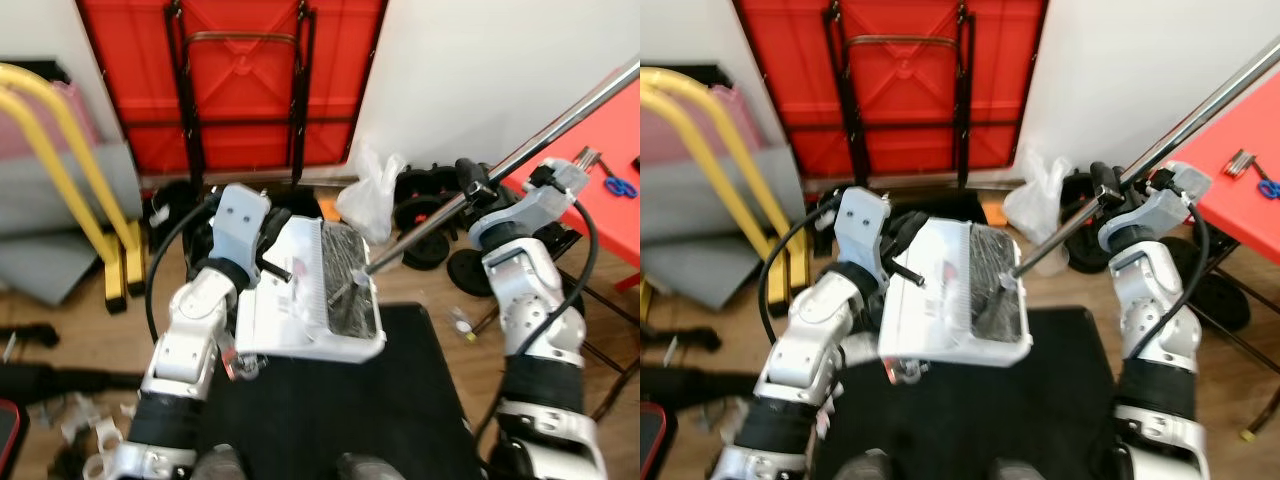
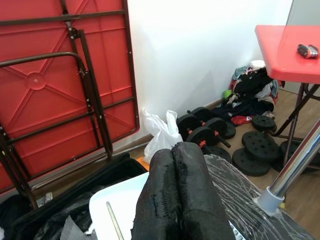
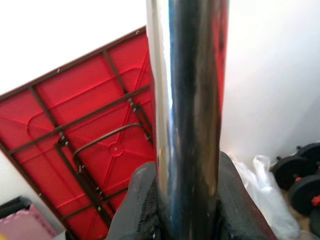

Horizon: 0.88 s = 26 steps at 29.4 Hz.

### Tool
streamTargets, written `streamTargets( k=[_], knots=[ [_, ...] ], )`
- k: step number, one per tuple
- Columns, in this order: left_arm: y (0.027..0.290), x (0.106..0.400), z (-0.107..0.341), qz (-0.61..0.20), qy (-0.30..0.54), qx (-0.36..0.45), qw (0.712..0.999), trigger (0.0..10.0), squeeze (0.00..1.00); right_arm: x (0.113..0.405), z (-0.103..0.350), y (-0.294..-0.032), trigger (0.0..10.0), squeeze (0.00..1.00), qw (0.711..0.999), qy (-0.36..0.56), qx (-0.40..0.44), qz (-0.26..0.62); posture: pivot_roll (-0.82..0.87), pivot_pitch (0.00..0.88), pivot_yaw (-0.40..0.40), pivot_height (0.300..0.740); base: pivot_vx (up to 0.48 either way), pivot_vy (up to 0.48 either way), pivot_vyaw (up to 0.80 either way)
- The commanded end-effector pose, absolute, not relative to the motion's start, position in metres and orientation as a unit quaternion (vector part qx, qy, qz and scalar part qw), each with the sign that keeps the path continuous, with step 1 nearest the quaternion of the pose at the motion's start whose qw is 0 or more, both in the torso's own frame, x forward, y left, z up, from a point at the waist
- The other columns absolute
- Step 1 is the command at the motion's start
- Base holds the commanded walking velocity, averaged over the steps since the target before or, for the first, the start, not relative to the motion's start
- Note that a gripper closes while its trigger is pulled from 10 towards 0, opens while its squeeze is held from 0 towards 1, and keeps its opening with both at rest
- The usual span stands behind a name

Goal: Sweep floor

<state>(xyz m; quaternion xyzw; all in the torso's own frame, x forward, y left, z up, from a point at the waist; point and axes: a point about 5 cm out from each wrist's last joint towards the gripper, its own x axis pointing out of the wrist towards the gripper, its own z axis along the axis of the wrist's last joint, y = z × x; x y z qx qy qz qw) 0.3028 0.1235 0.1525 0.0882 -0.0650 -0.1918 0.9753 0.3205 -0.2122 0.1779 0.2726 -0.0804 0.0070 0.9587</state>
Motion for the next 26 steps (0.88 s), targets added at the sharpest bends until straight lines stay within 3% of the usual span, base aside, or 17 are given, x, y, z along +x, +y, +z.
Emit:
streamTargets(
  k=[1, 14, 26],
  knots=[
    [0.1233, 0.3031, 0.1529, -0.192, -0.065, 0.085, 0.976, 10.0, 0.00, 0.3206, 0.1953, -0.2123, 10.0, 0.00, 0.951, -0.124, 0.282, 0.018, -0.17, 0.038, -0.157, 0.740, 0.326, 0.000, 0.00],
    [0.1229, 0.3036, 0.1533, -0.192, -0.066, 0.085, 0.975, 10.0, 0.00, 0.3201, 0.1973, -0.2123, 10.0, 0.00, 0.955, -0.128, 0.268, 0.027, -0.17, 0.037, -0.157, 0.740, 0.326, 0.000, 0.00],
    [0.1227, 0.3035, 0.1536, -0.193, -0.066, 0.085, 0.975, 10.0, 0.00, 0.3202, 0.1928, -0.2116, 10.0, 0.00, 0.958, -0.110, 0.263, 0.025, -0.17, 0.043, -0.158, 0.740, 0.326, 0.000, 0.69]
  ],
)
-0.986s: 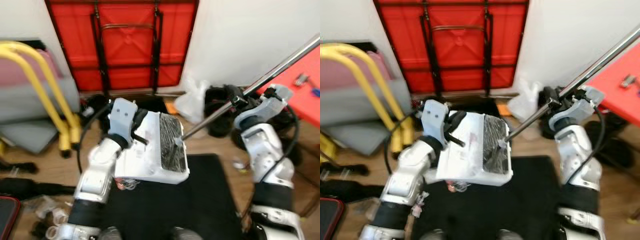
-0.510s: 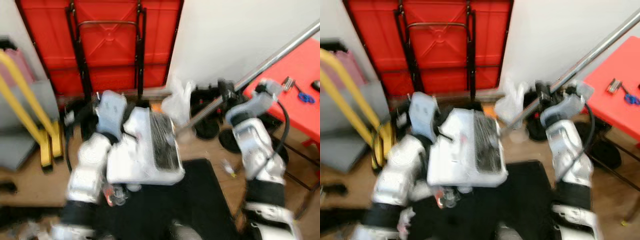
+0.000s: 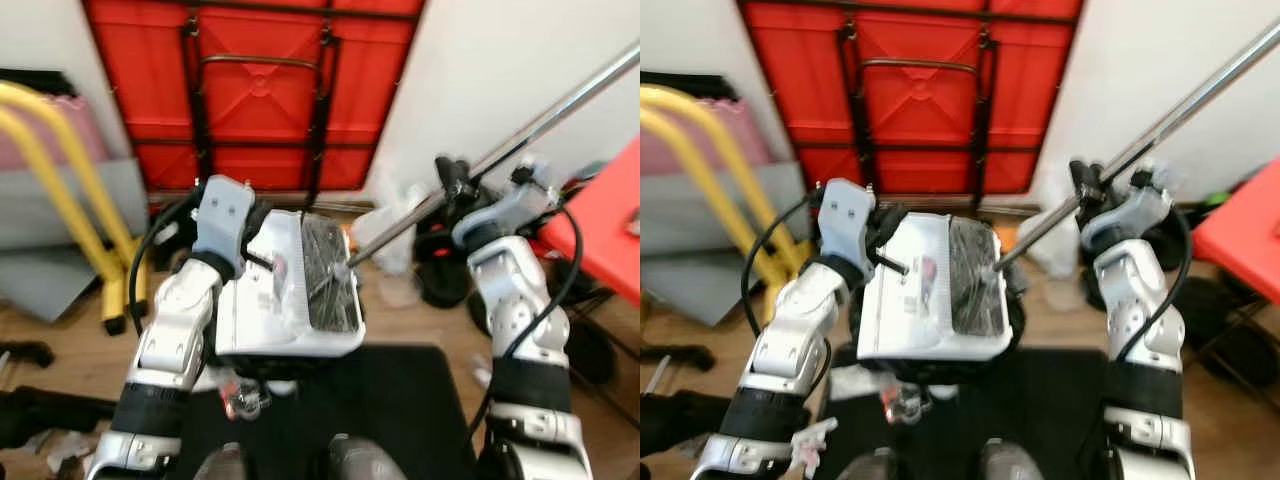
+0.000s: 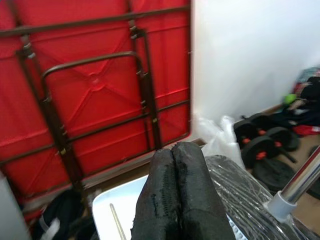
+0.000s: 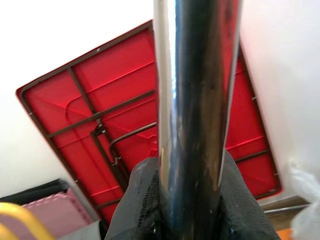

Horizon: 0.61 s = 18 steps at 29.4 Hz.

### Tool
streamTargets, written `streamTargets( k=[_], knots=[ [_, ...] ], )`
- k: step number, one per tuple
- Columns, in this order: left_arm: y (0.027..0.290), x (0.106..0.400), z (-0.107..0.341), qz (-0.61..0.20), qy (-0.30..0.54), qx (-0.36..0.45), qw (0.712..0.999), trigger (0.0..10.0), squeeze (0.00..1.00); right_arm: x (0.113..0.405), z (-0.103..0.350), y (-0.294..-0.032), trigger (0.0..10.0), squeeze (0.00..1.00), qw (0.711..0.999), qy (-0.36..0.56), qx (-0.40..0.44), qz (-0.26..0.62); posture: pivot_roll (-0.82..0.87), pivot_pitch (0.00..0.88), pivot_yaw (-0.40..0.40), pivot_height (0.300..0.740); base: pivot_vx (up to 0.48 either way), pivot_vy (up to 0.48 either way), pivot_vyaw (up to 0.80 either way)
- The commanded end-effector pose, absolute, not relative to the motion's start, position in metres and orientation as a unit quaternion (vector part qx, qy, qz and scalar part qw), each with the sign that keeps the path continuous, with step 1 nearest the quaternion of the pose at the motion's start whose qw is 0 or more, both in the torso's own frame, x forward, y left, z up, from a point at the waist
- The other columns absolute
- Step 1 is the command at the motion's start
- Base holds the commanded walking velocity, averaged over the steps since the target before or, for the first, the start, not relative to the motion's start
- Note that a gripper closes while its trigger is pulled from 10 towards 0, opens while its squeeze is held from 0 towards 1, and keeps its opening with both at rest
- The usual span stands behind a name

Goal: Sweep floor

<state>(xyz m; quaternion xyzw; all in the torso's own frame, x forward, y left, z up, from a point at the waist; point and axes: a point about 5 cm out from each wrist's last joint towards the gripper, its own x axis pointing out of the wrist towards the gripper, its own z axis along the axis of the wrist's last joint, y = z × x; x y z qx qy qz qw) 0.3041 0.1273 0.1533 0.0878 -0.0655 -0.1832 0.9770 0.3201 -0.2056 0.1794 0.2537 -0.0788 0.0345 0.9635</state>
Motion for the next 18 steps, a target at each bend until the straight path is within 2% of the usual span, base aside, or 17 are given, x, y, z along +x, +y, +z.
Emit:
streamTargets(
  k=[1, 18],
  knots=[
    [0.1227, 0.3035, 0.1536, -0.193, -0.066, 0.085, 0.975, 10.0, 0.00, 0.3202, 0.1928, -0.2116, 10.0, 0.00, 0.958, -0.110, 0.263, 0.025, -0.17, 0.043, -0.158, 0.740, 0.326, 0.000, 0.00],
    [0.1223, 0.2978, 0.1528, -0.196, -0.064, 0.082, 0.975, 10.0, 0.00, 0.3165, 0.1900, -0.2166, 10.0, 0.00, 0.958, -0.103, 0.268, 0.014, -0.18, 0.071, -0.157, 0.740, 0.306, 0.000, 0.00]
  ],
)
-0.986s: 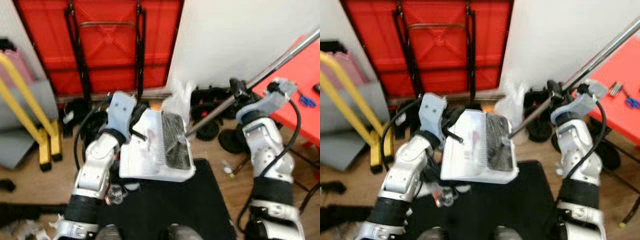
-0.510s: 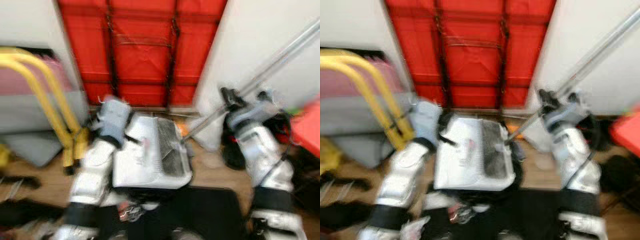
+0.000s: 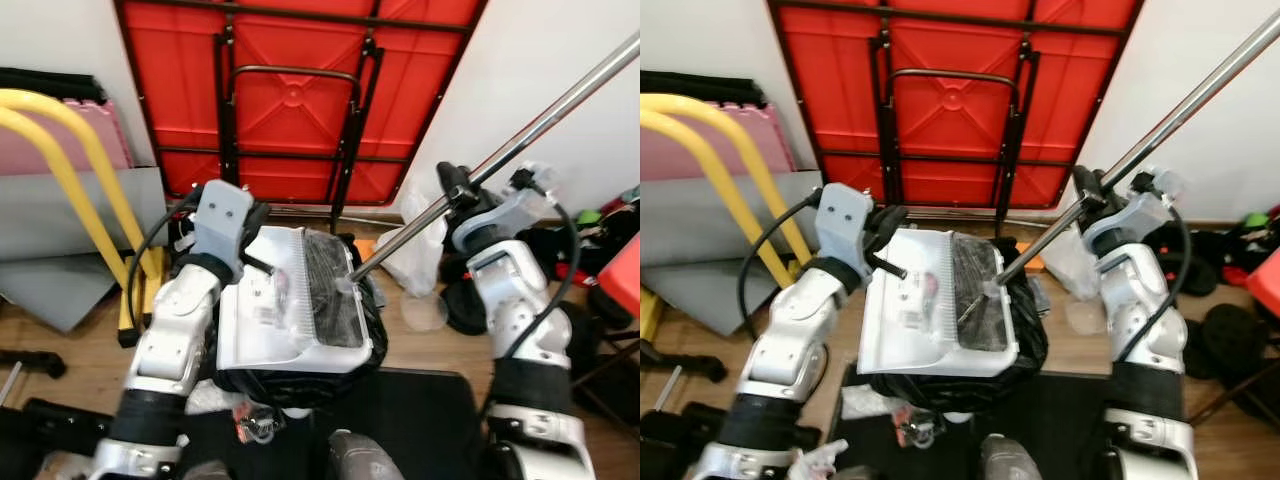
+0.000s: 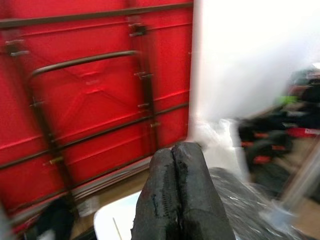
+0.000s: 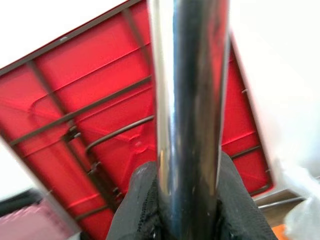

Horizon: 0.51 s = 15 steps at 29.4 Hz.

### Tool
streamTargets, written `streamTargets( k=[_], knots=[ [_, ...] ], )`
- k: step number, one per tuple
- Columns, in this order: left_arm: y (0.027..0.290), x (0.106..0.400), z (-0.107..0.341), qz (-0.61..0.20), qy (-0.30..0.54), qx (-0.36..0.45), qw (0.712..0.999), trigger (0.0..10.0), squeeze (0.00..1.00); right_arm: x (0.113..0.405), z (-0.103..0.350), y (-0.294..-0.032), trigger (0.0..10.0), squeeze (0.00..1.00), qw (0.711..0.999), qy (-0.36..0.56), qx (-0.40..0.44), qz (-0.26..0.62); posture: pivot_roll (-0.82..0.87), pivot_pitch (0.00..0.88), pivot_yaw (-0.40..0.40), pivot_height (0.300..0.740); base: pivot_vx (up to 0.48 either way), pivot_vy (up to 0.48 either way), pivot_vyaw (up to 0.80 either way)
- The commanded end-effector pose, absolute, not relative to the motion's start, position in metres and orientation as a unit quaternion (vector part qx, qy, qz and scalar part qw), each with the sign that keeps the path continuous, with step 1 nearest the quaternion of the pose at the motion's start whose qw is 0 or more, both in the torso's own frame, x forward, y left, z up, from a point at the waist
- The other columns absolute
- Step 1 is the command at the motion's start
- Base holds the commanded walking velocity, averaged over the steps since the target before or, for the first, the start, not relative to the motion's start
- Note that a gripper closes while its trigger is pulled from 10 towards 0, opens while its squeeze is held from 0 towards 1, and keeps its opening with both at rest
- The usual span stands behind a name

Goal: Sweep floor

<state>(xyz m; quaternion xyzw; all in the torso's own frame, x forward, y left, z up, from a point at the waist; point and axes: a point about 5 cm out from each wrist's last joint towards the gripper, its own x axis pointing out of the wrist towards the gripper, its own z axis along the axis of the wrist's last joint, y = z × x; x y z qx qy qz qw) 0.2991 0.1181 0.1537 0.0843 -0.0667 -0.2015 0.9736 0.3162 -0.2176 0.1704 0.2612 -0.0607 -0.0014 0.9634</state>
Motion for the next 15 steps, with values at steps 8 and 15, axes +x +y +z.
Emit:
streamTargets(
  k=[8, 15],
  knots=[
    [0.122, 0.289, 0.157, -0.195, -0.066, 0.090, 0.975, 10.0, 0.00, 0.315, 0.198, -0.227, 10.0, 0.00, 0.963, -0.111, 0.246, 0.005, -0.18, 0.129, -0.160, 0.740, 0.000, 0.000, 0.00],
    [0.124, 0.270, 0.160, -0.201, -0.057, 0.095, 0.973, 10.0, 0.00, 0.318, 0.210, -0.241, 10.0, 0.00, 0.964, -0.124, 0.236, -0.007, -0.16, 0.226, -0.163, 0.740, 0.000, 0.000, 0.00]
  ],
)
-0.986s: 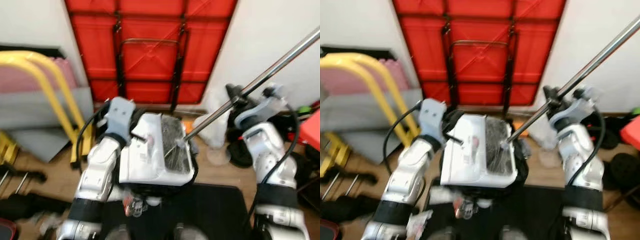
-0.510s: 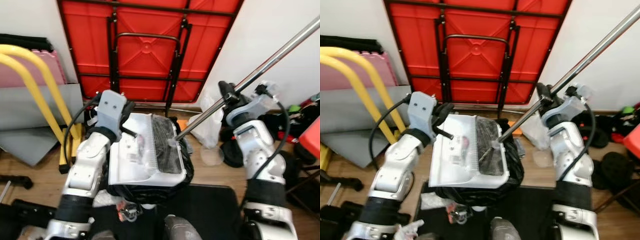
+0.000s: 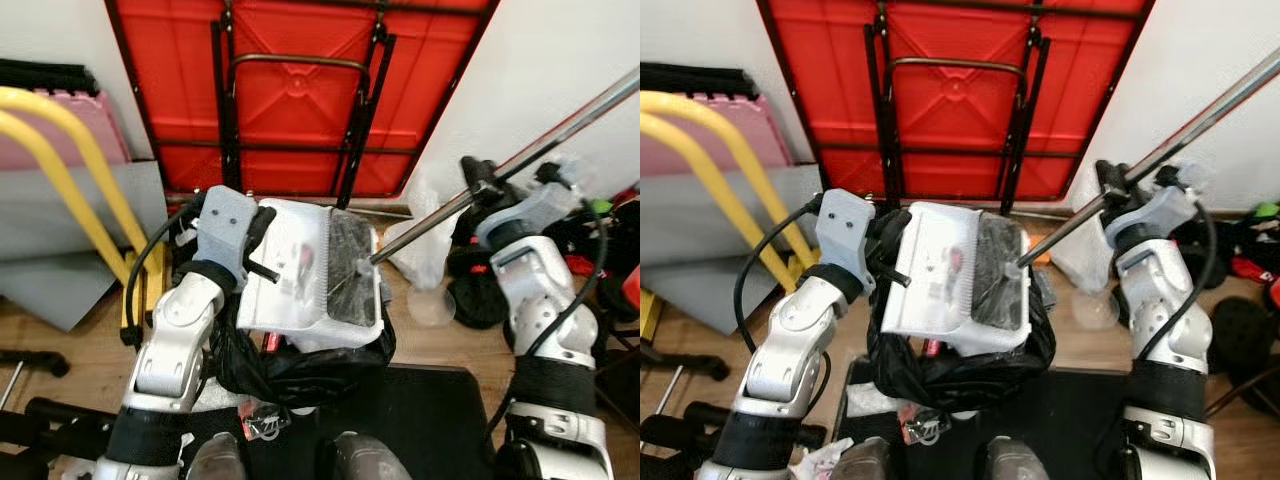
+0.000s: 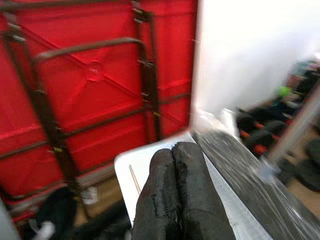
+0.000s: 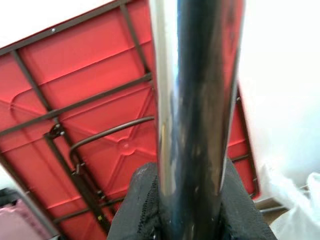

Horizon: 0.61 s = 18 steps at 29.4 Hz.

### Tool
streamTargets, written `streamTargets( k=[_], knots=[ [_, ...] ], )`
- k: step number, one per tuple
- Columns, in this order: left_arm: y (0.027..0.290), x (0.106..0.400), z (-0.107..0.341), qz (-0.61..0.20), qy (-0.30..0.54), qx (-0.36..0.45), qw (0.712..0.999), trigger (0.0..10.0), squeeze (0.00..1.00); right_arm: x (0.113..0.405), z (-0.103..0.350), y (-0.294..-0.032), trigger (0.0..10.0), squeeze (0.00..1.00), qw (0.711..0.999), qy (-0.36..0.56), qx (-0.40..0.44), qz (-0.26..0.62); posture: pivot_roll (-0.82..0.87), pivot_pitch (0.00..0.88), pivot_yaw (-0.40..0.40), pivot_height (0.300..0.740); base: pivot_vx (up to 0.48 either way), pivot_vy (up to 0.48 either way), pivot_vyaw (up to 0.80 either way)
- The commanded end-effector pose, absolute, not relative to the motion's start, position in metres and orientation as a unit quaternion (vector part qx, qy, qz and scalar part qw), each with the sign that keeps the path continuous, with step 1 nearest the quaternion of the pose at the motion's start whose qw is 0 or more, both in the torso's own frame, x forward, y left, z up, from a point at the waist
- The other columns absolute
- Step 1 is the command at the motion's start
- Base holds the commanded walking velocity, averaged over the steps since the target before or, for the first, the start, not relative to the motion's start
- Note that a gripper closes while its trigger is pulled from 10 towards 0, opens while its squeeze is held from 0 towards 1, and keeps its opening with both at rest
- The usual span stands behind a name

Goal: Sweep floor

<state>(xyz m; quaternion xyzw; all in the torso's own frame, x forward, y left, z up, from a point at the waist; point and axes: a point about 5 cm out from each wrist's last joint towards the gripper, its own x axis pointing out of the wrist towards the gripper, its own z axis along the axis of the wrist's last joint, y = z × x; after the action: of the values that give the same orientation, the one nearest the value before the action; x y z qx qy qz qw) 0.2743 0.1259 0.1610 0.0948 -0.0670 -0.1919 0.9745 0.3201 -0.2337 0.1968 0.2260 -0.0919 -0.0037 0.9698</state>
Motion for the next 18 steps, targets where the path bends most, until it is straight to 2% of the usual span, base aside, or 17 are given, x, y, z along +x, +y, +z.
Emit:
streamTargets(
  k=[1, 4, 8, 15, 18],
  knots=[
    [0.124, 0.270, 0.160, -0.201, -0.057, 0.095, 0.973, 10.0, 0.00, 0.318, 0.210, -0.241, 10.0, 0.00, 0.964, -0.124, 0.236, -0.007, -0.16, 0.226, -0.163, 0.740, 0.000, 0.000, 0.00],
    [0.126, 0.263, 0.161, -0.211, -0.053, 0.089, 0.972, 10.0, 0.00, 0.320, 0.215, -0.243, 10.0, 0.00, 0.963, -0.130, 0.236, -0.009, -0.15, 0.261, -0.157, 0.740, 0.000, 0.000, 0.00],
    [0.129, 0.254, 0.162, -0.220, -0.046, 0.071, 0.972, 10.0, 0.00, 0.324, 0.222, -0.243, 10.0, 0.00, 0.962, -0.139, 0.236, -0.011, -0.14, 0.279, -0.148, 0.740, 0.480, 0.000, 0.00],
    [0.133, 0.246, 0.165, -0.212, -0.038, 0.074, 0.974, 10.0, 0.00, 0.331, 0.233, -0.249, 10.0, 0.00, 0.962, -0.159, 0.222, -0.020, -0.12, 0.309, -0.146, 0.740, 0.000, 0.000, 0.00],
    [0.133, 0.240, 0.166, -0.205, -0.034, 0.069, 0.976, 10.0, 0.00, 0.338, 0.249, -0.254, 10.0, 0.00, 0.969, -0.176, 0.174, -0.023, -0.12, 0.326, -0.148, 0.740, 0.000, 0.000, 0.00]
  ],
)
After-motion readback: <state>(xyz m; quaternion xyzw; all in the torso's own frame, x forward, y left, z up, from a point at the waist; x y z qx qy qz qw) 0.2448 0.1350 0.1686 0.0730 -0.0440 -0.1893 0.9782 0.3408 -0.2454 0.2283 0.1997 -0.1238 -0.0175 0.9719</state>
